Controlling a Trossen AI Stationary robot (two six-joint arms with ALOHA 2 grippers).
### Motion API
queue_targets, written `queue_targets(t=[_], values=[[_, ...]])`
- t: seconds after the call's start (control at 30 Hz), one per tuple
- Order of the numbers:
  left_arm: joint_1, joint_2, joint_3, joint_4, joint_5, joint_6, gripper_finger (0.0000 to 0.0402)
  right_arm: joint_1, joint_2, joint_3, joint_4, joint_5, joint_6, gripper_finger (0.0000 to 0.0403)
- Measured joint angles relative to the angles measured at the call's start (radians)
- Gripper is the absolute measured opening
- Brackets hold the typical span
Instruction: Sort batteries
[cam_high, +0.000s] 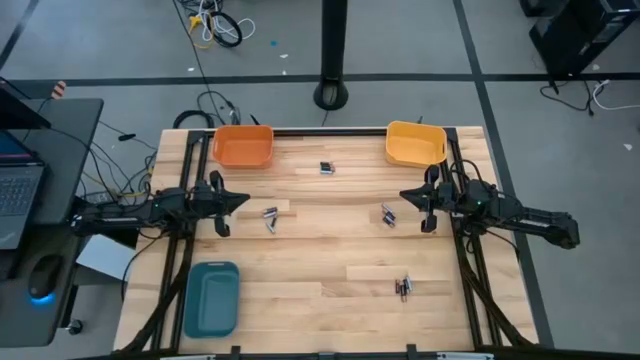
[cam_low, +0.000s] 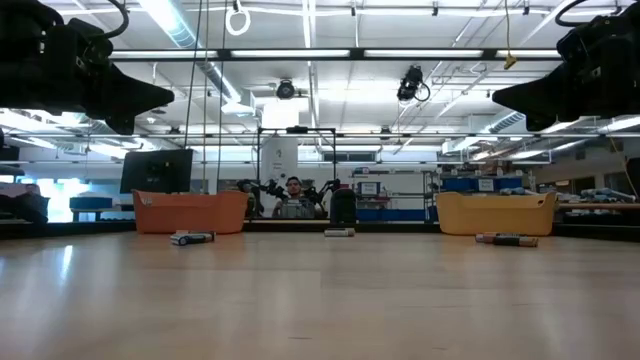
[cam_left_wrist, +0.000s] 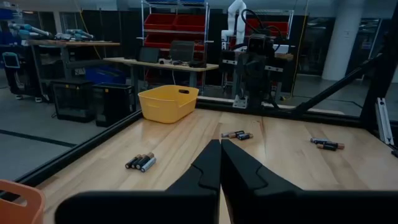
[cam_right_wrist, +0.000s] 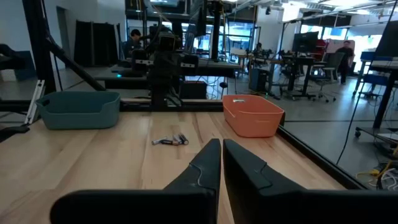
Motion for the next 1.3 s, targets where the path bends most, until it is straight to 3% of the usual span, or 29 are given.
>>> queue_targets(t=[0.7, 1.03, 1.3], values=[[0.0, 0.0, 0.0, 0.0, 0.0, 0.0, 0.0015, 0.0, 0.0, 0.0, 0.018, 0.001, 0.0, 0.003], [0.0, 0.0, 0.0, 0.0, 0.0, 0.0, 0.0015, 0.0, 0.0, 0.0, 0.26, 0.01, -0.034, 0.003], [0.0, 0.0, 0.0, 0.0, 0.0, 0.0, 0.0015, 0.0, 0.045, 0.0, 0.48, 0.057, 0.106, 0.001]])
